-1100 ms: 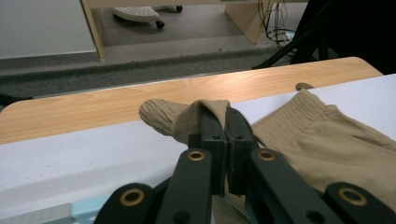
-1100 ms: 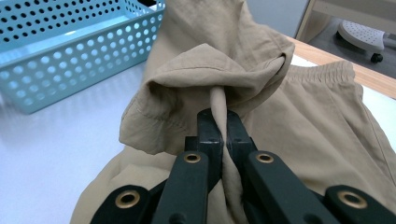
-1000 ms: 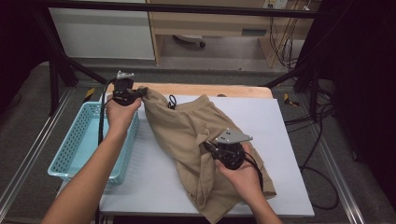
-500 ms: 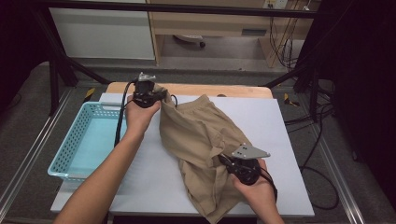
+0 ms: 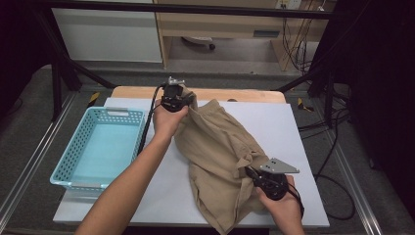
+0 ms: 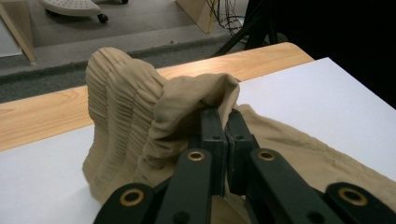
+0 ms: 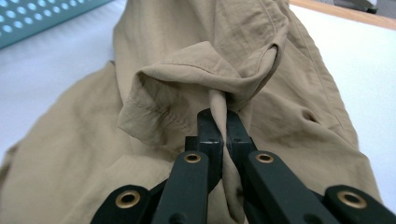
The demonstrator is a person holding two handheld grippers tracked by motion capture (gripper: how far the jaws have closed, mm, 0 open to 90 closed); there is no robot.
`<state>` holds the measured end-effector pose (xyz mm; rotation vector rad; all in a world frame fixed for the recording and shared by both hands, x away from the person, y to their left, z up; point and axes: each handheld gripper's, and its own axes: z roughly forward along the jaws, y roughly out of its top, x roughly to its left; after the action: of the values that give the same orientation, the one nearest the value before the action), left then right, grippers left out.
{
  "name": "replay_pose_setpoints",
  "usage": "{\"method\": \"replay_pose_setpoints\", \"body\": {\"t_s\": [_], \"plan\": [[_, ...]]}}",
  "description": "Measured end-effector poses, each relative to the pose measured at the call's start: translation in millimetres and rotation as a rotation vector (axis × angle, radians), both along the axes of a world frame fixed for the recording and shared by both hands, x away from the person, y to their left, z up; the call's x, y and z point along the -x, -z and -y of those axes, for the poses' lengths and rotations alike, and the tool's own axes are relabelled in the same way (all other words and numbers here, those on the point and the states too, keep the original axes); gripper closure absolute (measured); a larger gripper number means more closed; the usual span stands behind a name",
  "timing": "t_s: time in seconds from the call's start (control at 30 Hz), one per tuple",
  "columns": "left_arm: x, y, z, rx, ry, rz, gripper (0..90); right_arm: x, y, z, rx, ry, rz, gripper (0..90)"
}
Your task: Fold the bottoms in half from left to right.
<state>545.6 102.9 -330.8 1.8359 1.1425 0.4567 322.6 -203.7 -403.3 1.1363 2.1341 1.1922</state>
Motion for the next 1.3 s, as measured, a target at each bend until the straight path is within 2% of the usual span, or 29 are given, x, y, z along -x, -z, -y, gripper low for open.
{"method": "replay_pose_setpoints", "body": {"t_s": [0.23, 0.5, 0.77, 0.8, 0.93, 1.0, 1.1, 1.3], "plan": [[-7.2, -7.3, 21.9, -0.009, 0.024, 0.015, 89.2, 3.6, -5.9, 15.3, -0.03, 0.049, 0.024, 88.9], [-8.5, 4.7, 41.0, -0.018, 0.046, -0.001, 89.1, 7.4, 2.5, 22.7, -0.01, 0.067, -0.001, 88.8], [-10.4, 10.1, 45.9, -0.022, 0.045, -0.004, 88.3, 9.2, 6.8, 19.8, 0.006, 0.066, -0.025, 88.8], [-10.3, 10.9, 46.9, -0.017, 0.04, 0.0, 86.1, 9.7, 7.1, 19.2, 0.008, 0.065, -0.025, 88.8], [-10.1, 12.6, 49.0, -0.002, 0.019, 0.012, 60.7, 9.7, 9.2, 19.2, 0.026, 0.061, -0.034, 88.8], [-8.7, 12.3, 48.1, 0.01, 0.008, 0.018, 52.0, 8.2, 11.9, 20.1, 0.038, 0.059, -0.047, 88.8], [-4.8, 11.7, 45.3, 0.017, -0.008, 0.028, 44.6, 6.2, 15.4, 21.8, 0.041, 0.063, -0.067, 88.7], [4.9, 8.0, 41.4, -0.015, -0.017, 0.059, 37.2, 4.9, 19.0, 23.3, 0.055, 0.066, -0.091, 88.6]]}}
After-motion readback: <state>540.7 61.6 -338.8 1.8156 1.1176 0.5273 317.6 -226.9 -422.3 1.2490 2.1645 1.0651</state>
